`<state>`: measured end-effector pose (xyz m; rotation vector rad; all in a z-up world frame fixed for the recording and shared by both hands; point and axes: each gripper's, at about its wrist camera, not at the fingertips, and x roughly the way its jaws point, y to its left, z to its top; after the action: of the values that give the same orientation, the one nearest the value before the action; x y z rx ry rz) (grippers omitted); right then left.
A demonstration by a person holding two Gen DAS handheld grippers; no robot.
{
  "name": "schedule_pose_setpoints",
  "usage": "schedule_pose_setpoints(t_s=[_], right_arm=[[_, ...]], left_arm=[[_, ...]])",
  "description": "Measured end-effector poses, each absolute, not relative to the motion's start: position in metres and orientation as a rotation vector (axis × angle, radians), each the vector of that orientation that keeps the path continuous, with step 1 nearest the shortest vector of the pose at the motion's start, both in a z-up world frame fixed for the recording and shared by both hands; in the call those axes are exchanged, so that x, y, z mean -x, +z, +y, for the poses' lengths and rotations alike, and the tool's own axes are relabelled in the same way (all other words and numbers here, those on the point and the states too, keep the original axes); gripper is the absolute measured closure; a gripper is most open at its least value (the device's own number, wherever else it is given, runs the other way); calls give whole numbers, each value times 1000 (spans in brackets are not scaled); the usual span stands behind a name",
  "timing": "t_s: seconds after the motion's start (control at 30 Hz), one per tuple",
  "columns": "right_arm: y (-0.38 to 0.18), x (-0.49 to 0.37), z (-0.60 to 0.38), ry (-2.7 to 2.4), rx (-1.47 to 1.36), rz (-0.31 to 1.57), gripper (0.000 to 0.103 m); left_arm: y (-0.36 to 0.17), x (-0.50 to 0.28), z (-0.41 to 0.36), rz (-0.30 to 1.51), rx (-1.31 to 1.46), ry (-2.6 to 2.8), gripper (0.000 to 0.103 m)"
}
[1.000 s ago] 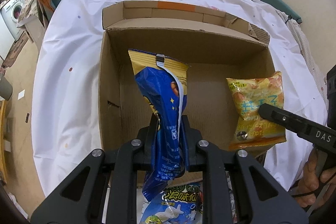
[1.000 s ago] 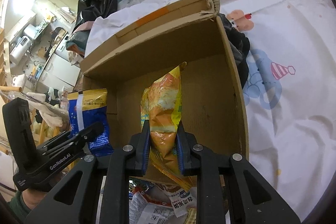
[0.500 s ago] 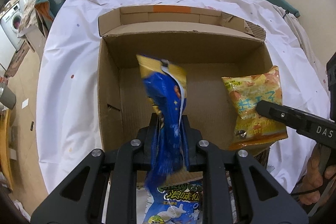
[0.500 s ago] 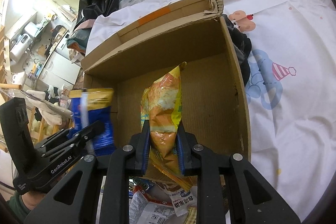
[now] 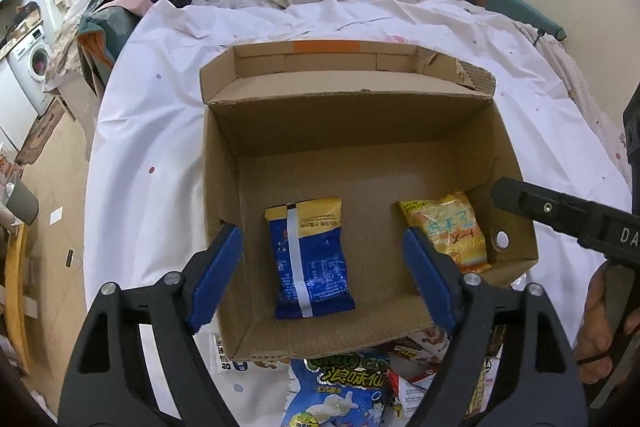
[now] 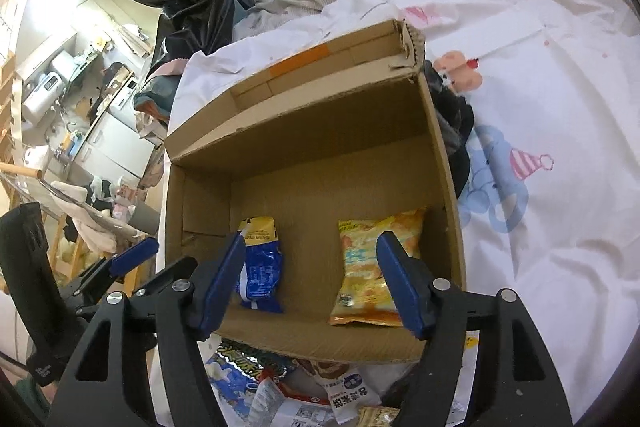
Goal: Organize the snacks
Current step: 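Open both tools to drop the two bags inside the box and withdraw, then grasp the blue-and-white Longly God bag with the left tool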
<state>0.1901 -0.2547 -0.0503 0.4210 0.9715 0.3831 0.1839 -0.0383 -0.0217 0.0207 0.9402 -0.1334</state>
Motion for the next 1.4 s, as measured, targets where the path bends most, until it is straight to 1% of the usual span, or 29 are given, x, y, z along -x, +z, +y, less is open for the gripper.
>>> schedule_pose_setpoints(t_s=[0.33,0.67,1.07,1.1,1.13,1.2,1.4], right_arm=[[-36,-181,-258,374,-414,935,32],[-23,-154,-267,359,-417,913,32],[-31,-117,-264,351,-411,959,32],[-32,-114,-263,353,-412,962,32],[-32,-111,-263,355,-412,965,32],[-33,-105,-262,355,-410,968,32],[-39,-87,-265,350,-429,991,32]], left_arm=[[-7,-170,-22,907,19,-106,23],[8,-144,-1,880,60,-71,23],[3,-108,16,909,107,-49,23],[2,-106,17,909,113,-44,21],[1,-103,18,910,115,-39,17],[0,-98,21,912,123,-31,14],[-5,-89,25,928,135,-18,14]])
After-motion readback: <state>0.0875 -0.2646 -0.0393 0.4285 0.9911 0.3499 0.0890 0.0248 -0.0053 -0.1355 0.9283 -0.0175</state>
